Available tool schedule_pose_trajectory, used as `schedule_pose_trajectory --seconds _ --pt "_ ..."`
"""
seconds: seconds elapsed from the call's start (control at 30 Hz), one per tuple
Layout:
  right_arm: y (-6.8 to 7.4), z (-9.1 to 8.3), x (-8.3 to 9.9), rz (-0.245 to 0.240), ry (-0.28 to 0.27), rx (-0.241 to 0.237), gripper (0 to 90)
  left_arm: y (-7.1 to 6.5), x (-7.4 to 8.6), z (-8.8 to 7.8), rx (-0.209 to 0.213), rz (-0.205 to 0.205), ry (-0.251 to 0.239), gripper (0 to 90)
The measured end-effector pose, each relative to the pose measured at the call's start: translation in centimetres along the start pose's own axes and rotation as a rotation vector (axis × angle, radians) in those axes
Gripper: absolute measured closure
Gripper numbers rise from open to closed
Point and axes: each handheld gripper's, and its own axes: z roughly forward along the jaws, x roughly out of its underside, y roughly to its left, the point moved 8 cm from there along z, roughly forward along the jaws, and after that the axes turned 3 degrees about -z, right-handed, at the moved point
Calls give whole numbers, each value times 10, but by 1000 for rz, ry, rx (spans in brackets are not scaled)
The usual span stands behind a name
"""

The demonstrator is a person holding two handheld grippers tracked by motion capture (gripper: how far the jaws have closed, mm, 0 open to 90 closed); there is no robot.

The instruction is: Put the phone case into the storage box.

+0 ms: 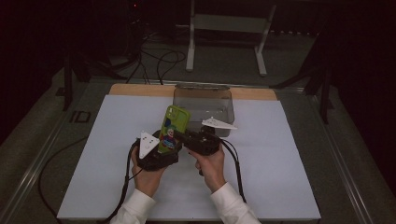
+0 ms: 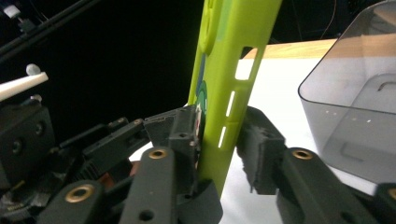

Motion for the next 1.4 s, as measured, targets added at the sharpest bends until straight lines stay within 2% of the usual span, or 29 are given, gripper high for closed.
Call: schedule_pose_trajectory --seconds 0.13,0.33,0.8,0.93,1.0,1.17,1.23,1.4 --pt "1 2 1 35 6 -18 746 0 2 1 -8 -14 -5 158" --pt "-1 4 3 58 20 -28 757 0 4 2 -14 -36 -11 157" --pt "-3 6 7 57 47 -20 769 -1 11 5 -33 -87 -9 157" --pt "-4 6 8 52 60 -16 775 -1 13 5 -28 -93 4 156" --pt "-4 6 8 40 65 -1 778 -1 13 6 -13 -99 9 153" --pt "-4 5 7 30 59 -1 778 -1 11 6 9 -89 4 149" --pt "-4 4 6 28 59 -2 778 -2 10 5 16 -70 -6 143" --pt "-4 2 6 11 56 16 778 -3 11 5 11 -2 23 68"
